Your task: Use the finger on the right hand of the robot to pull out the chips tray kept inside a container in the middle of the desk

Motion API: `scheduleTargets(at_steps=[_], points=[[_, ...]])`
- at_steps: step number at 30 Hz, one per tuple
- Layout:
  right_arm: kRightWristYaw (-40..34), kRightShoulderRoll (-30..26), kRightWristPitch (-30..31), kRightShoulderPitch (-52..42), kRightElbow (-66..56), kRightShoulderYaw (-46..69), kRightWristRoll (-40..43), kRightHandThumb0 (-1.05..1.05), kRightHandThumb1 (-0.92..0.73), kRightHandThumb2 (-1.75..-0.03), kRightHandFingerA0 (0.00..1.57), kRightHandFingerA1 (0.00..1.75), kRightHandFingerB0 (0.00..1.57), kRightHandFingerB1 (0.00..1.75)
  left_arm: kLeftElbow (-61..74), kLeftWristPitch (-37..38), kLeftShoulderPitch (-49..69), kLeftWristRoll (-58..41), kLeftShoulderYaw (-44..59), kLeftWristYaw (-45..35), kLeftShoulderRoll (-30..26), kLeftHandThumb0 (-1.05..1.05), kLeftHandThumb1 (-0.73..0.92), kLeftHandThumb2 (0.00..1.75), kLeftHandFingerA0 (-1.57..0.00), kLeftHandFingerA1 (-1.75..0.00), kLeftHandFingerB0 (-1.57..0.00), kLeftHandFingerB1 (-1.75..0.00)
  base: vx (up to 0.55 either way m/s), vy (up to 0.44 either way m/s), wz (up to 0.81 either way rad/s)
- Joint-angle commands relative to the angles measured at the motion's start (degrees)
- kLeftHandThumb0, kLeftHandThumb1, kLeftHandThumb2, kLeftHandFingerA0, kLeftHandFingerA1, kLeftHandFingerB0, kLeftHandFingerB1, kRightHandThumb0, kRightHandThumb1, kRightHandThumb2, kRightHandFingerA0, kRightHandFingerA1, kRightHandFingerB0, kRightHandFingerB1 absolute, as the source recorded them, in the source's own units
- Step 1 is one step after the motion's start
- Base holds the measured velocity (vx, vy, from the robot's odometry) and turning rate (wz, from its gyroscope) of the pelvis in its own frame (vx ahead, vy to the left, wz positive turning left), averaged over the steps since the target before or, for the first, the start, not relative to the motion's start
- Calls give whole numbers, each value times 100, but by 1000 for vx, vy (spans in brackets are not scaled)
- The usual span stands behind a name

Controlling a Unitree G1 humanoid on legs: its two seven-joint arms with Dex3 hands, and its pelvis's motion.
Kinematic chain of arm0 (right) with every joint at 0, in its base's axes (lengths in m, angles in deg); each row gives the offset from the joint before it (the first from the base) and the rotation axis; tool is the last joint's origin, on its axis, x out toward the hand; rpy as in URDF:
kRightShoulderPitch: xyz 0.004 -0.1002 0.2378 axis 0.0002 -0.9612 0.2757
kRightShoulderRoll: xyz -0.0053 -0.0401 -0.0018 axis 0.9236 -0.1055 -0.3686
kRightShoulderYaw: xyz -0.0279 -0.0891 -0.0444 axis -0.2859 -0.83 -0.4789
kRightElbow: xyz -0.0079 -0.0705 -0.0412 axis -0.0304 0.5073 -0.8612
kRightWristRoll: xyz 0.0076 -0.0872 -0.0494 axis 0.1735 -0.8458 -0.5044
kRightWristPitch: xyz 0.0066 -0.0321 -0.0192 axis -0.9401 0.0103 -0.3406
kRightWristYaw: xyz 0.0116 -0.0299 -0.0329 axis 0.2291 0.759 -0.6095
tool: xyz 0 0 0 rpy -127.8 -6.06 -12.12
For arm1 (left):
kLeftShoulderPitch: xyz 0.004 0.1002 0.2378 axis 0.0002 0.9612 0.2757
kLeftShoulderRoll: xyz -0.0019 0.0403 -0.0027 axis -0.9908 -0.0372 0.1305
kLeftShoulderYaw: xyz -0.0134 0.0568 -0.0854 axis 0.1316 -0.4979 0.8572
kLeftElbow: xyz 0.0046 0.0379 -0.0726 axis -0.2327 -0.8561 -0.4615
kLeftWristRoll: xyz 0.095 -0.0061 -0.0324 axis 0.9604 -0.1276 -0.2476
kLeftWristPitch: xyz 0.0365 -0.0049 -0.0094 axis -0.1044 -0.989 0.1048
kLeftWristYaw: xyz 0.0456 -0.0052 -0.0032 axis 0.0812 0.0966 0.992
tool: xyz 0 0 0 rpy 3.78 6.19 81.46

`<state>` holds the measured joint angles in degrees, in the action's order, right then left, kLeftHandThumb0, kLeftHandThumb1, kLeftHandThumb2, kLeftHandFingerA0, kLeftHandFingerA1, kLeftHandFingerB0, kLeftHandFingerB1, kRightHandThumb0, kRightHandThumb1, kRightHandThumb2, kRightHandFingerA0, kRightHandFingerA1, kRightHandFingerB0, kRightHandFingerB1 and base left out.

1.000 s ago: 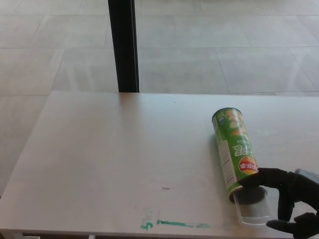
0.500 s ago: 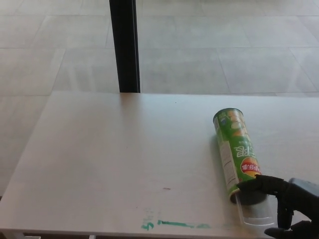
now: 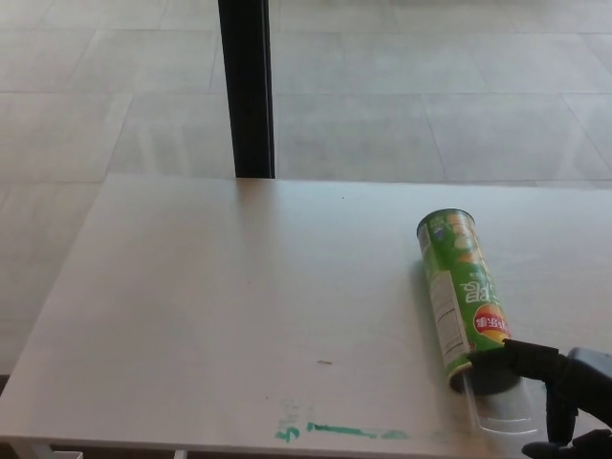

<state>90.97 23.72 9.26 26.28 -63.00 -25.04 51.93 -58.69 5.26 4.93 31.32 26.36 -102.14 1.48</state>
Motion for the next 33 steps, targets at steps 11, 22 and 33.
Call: scheduleTargets(at_steps=[11,22,33], points=[[158,-170,-65,-160,-507,157,-129,-11,-54,-57,77,129,20,30,-22,31,92,35,-49,114,-5,-41,74,62,-50,-52,-46,-40,0,0,0],[676,-499,245,-299,-1197,628,111,-5,-53,-56,82,124,19,31,-284,67,-5,-33,10,89,23,-41,74,62,-48,-55,-48,-41,0,0,0],[616,-593,107,-507,-888,696,-45,-6,-53,-56,78,127,24,35,-329,92,-34,-25,21,136,36,-42,73,61,-51,-56,-50,-40,0,0,0]])
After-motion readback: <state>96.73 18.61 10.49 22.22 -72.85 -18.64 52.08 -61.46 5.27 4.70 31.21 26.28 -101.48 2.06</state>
